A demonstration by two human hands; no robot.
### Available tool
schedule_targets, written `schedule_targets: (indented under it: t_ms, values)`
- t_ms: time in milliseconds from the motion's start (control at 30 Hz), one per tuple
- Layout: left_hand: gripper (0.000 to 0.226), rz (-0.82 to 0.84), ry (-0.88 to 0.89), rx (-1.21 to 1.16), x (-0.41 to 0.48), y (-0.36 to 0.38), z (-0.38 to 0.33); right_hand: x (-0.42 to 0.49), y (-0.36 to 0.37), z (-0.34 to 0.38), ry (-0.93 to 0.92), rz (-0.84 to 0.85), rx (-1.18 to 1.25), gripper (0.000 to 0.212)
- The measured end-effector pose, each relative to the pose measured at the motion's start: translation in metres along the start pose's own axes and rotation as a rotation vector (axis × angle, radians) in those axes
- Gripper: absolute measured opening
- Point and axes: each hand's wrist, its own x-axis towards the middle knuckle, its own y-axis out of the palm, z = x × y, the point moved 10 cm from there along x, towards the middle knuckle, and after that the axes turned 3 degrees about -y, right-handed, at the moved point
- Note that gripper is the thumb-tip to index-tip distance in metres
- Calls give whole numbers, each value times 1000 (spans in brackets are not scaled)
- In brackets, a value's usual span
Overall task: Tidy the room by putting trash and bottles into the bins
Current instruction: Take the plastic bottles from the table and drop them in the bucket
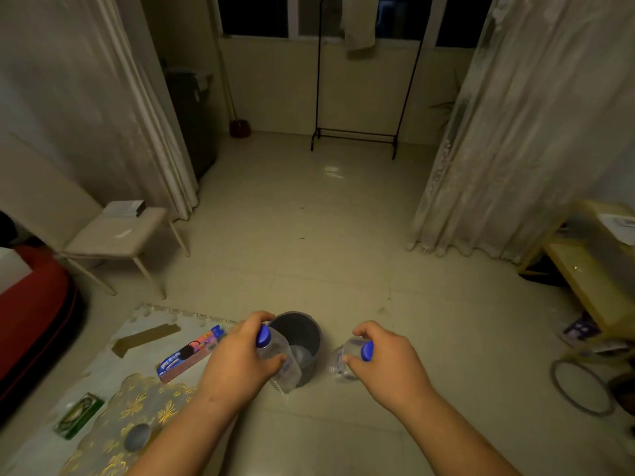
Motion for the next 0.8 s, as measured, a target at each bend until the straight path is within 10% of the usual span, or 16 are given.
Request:
schedule_targets:
  t_ms: [800]
  values:
    - [61,50,-364,-18,262,196,169,332,228,-144,-97,377,-56,46]
